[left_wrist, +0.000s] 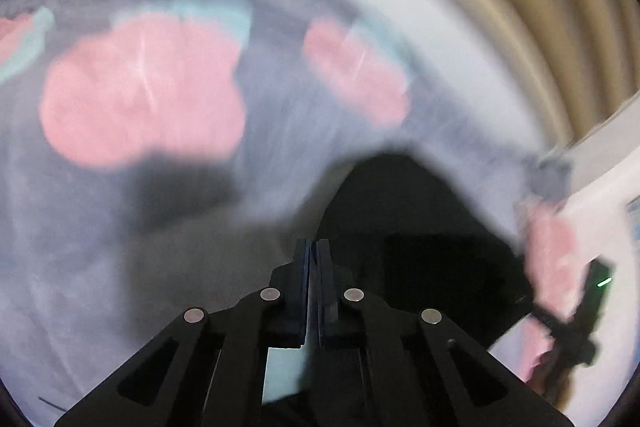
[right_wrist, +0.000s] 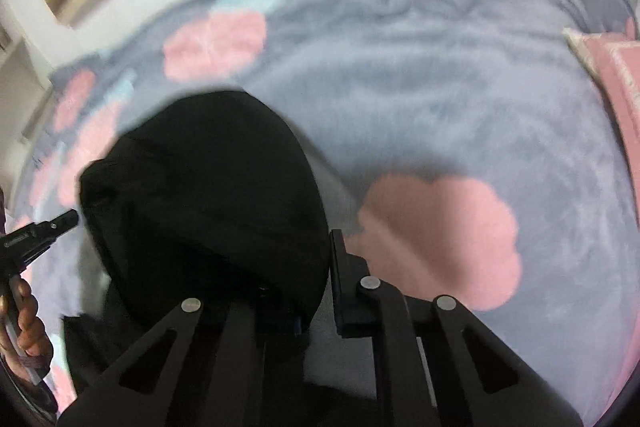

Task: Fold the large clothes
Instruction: 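Grasp the hood with the left tool while the right tool grasps its other side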

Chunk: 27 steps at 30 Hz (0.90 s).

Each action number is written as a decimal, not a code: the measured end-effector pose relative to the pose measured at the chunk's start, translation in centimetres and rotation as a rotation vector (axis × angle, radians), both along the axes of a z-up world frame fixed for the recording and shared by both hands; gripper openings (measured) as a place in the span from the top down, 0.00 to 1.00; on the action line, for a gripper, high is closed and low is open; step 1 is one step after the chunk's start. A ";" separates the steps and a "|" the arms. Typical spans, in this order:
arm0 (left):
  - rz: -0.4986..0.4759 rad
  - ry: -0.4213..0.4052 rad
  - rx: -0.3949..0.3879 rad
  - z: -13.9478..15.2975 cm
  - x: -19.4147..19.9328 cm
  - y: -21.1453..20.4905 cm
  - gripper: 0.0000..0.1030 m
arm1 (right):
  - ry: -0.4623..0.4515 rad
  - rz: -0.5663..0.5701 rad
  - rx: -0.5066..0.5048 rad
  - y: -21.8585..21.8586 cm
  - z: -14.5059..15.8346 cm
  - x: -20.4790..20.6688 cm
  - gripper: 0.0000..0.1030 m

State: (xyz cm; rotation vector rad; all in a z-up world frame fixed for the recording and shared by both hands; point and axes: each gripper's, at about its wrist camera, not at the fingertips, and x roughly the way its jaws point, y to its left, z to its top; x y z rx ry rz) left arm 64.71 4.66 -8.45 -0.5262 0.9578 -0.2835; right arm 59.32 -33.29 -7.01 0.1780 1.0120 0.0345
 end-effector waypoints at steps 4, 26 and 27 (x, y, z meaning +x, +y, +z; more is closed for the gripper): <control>-0.095 -0.105 -0.028 4.0 -1.1 1.0 0.97 | -0.064 0.047 -0.043 1.5 1.9 -1.4 0.88; -0.165 0.008 -0.034 -3.6 2.9 -4.2 0.94 | 0.040 0.024 0.071 -1.0 -2.1 1.5 0.91; -0.177 -0.033 -0.069 -2.0 1.8 -3.3 0.93 | -0.002 0.016 0.094 -1.5 -1.1 1.0 0.91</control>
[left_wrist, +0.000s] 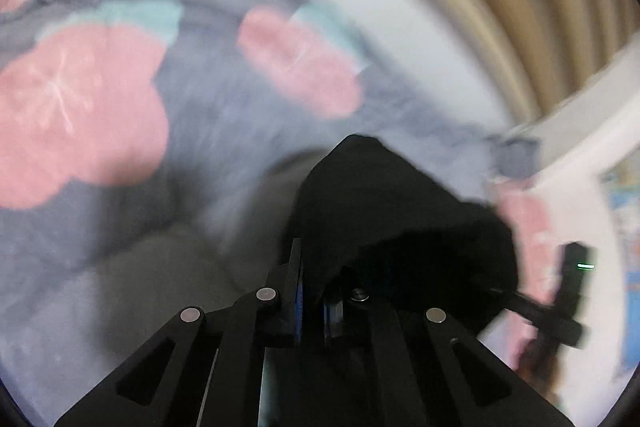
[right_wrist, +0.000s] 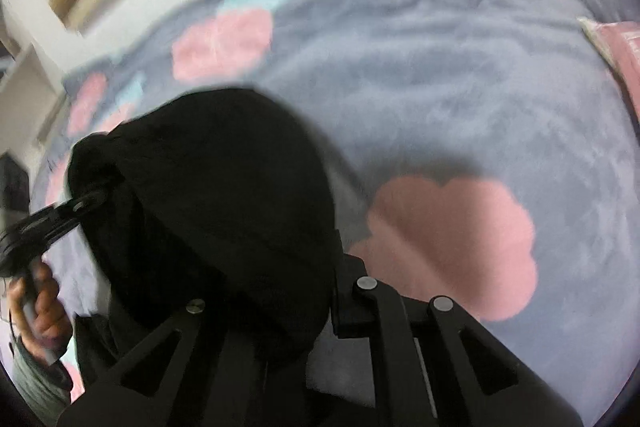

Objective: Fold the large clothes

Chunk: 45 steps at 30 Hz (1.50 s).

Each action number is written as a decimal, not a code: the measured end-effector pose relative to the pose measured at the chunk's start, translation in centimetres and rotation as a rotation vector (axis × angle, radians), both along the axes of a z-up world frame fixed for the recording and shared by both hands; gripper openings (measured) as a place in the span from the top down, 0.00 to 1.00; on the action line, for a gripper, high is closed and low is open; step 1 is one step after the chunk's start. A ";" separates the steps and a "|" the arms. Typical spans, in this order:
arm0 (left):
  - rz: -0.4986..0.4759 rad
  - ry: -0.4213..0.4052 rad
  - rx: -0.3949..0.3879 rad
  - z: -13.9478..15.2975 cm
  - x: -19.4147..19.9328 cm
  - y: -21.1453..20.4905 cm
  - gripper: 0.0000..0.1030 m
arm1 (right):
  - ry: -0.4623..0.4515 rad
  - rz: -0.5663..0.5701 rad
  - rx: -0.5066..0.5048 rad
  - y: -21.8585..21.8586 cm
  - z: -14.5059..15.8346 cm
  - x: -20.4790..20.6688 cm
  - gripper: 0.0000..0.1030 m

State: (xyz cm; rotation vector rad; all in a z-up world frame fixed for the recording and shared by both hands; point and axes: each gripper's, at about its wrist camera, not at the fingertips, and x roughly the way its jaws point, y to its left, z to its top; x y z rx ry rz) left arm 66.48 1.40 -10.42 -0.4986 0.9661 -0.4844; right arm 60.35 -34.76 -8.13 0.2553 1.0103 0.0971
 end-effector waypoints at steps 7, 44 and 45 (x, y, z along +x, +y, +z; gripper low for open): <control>-0.050 0.180 0.164 -6.1 -0.5 1.1 0.93 | 0.041 0.002 -0.010 -0.4 -3.5 -0.7 0.91; -0.231 0.020 0.245 -1.3 1.1 -7.6 0.49 | 0.066 0.203 -0.055 1.0 4.1 -3.5 0.44; -0.222 0.057 0.239 -2.5 1.1 -7.4 0.49 | 0.051 0.194 -0.038 1.6 3.9 -2.4 0.44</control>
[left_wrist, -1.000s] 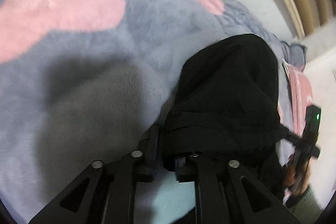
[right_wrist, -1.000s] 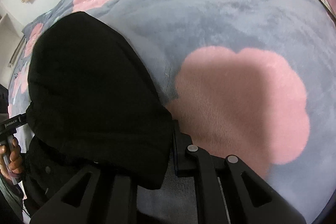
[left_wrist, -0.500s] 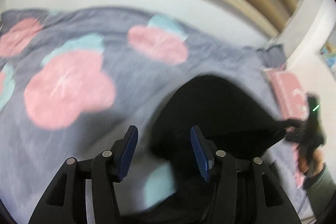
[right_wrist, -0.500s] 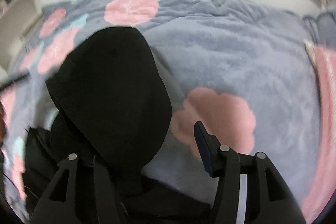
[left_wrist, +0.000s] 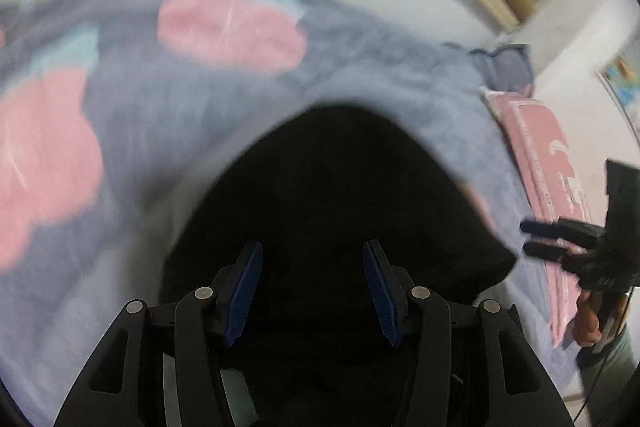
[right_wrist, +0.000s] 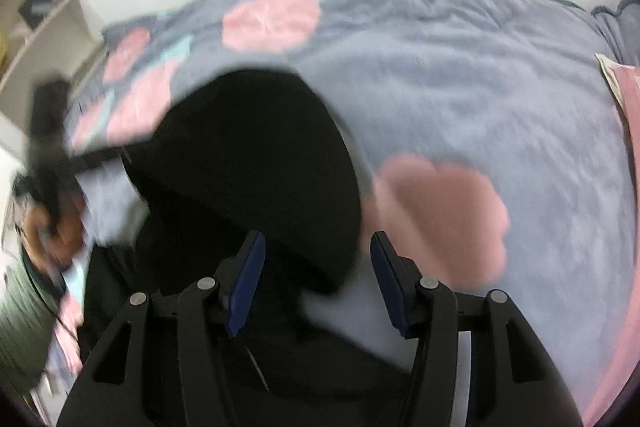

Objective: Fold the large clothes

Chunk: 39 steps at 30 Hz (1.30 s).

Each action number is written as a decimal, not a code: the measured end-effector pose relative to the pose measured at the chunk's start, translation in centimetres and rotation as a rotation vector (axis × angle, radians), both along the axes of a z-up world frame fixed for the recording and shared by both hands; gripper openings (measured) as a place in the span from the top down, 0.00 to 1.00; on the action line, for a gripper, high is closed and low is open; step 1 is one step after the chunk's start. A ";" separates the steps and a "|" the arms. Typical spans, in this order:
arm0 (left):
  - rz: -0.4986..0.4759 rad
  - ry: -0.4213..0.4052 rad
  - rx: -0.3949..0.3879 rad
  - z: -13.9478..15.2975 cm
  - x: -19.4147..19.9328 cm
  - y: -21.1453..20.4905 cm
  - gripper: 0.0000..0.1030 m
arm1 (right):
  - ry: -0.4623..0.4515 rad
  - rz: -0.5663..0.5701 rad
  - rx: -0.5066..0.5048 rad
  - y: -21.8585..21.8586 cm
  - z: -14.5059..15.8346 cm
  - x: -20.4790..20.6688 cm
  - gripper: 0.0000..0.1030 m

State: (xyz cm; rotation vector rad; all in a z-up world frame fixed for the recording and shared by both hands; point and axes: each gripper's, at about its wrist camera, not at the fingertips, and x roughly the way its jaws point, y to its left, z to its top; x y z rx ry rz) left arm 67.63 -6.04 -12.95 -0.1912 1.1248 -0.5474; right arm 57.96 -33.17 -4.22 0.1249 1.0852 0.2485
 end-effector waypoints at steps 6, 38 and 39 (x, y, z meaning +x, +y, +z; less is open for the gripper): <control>0.064 0.100 -0.014 -5.6 -0.8 1.4 0.49 | 0.131 -0.018 -0.079 2.4 -8.5 3.6 0.44; 0.000 -0.026 0.076 -1.0 1.1 1.5 0.48 | 0.121 0.093 -0.050 1.9 -7.2 7.5 0.44; -0.007 -0.035 0.057 -0.3 1.3 1.6 0.48 | 0.112 0.102 -0.035 1.5 -6.4 7.5 0.43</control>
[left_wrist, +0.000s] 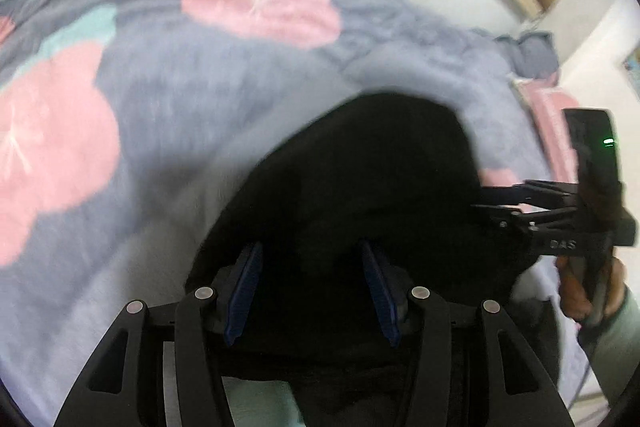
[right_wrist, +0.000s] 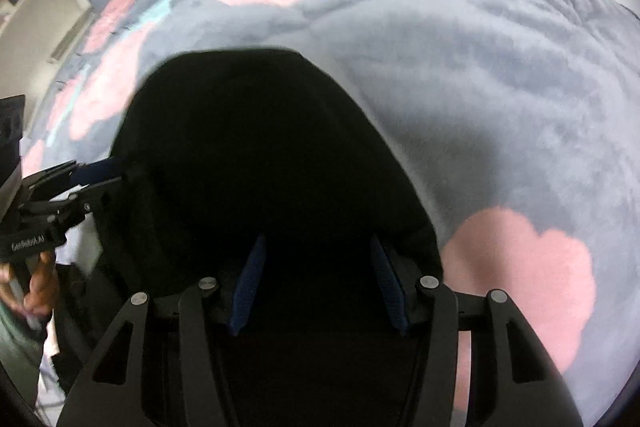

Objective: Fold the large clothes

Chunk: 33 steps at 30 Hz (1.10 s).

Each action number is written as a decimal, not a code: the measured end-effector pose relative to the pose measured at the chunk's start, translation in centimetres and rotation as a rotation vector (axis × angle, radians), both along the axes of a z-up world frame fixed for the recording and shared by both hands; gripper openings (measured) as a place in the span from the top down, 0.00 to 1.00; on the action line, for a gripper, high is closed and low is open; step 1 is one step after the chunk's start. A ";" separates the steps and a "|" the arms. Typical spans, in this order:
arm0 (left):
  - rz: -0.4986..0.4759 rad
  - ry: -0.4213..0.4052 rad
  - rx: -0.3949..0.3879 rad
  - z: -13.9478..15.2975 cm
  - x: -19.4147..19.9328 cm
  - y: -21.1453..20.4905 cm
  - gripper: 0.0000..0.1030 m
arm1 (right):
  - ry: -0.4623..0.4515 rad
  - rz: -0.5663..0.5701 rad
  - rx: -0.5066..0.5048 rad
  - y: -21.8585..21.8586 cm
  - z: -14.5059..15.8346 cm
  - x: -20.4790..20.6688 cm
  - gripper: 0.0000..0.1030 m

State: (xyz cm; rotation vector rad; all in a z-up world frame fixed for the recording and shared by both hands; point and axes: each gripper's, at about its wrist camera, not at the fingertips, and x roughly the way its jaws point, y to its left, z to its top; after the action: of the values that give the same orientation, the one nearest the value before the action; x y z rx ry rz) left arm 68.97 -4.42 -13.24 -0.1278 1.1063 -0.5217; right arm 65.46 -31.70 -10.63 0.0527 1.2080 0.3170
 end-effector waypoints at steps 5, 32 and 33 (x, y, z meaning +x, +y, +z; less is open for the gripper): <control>-0.043 0.007 -0.083 2.3 3.3 1.4 0.27 | -0.048 0.022 0.020 -2.2 2.8 1.5 0.32; -0.249 -0.068 -0.197 11.3 -7.7 2.0 0.88 | -0.257 0.247 0.064 4.8 11.8 -6.7 0.78; -0.254 -0.082 -0.187 12.4 -9.5 2.2 0.88 | -0.271 0.252 0.060 5.2 12.7 -8.2 0.78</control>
State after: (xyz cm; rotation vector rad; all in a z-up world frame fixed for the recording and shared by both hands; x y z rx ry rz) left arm 59.51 -2.26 -0.86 -0.1285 0.9973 -0.8514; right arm 57.24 -26.49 2.07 -0.0887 0.9362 0.5626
